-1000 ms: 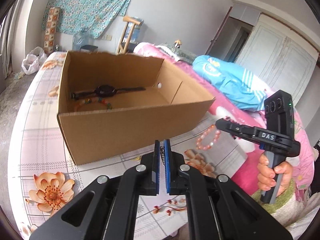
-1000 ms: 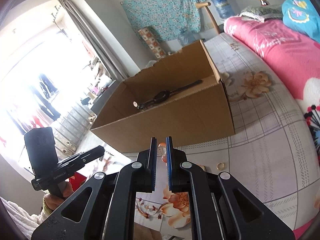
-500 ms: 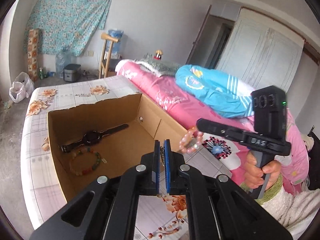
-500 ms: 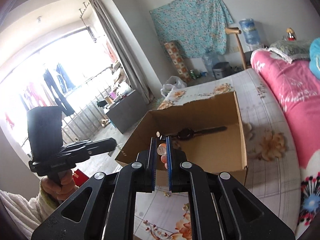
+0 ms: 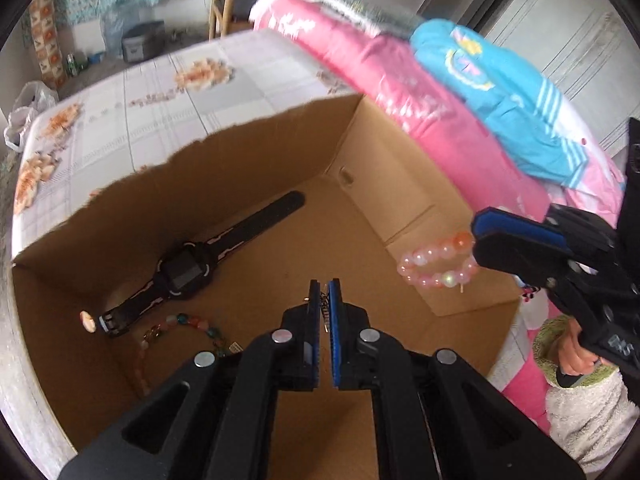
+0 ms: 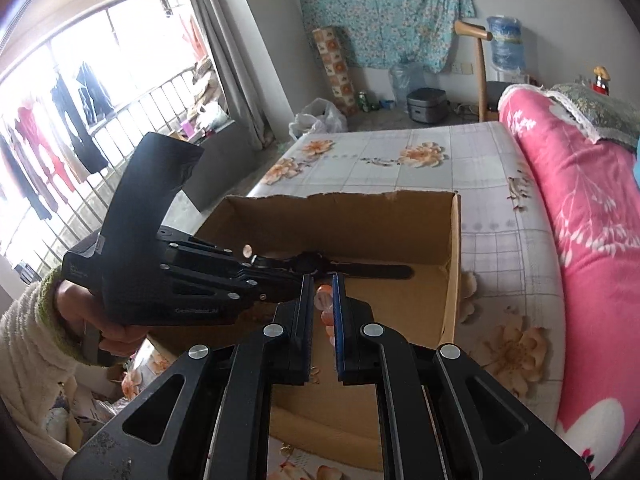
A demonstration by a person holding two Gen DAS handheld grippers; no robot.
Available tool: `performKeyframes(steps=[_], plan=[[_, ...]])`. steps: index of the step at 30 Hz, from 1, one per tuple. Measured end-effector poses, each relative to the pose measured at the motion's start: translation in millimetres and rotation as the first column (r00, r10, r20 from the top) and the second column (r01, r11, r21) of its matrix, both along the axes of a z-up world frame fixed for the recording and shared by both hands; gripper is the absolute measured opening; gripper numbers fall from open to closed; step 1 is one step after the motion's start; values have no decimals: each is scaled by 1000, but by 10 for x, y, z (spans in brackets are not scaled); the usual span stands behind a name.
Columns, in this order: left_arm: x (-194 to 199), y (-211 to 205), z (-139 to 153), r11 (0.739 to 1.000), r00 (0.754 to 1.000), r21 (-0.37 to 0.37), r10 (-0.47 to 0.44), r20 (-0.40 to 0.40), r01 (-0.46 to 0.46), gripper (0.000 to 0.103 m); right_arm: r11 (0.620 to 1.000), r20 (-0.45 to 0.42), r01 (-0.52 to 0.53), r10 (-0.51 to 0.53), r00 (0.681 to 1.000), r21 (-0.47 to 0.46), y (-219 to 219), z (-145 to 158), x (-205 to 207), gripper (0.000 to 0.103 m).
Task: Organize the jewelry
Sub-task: 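Carry the bead bracelet and charm over the cardboard box with both tools, then open both tools to drop the bracelet and charm into the box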
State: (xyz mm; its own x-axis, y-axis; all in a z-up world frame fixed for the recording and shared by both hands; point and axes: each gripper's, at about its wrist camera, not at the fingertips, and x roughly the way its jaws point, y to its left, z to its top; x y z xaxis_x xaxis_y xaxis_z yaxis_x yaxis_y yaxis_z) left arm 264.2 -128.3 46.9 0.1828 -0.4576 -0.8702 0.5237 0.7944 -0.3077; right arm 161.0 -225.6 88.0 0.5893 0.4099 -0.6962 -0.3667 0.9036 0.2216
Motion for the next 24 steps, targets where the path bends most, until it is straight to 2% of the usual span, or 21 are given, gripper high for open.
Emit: performKeyframes(steps=[5,10,12,14,16,24], plan=[[281,-129,-374,998,994,68,0,-106,8,4,999,-28,-14,14,1000,-31,25,-142,152,7],[428,-158,-577,995,983,104,12,-182,7,4,998,-49,-20,17,999,-55,22,-233,219,7],[480,-161,-614,994,978,105,18,-210,4,10,998,-56,-24,20,998,-63,23,-252,246,7],[506,-147,-633,995,975,103,24,-219,-1,20,997,-60,-23,18,998,-75,25,-268,268,7],[521,-129,-626,995,975,102,26,-221,-4,24,996,-66,-26,20,998,-87,24,-279,274,7],[516,72,-334,996,989,67,59,-135,-51,34,979,-125,-69,45,991,-191,171,-365,290,8]])
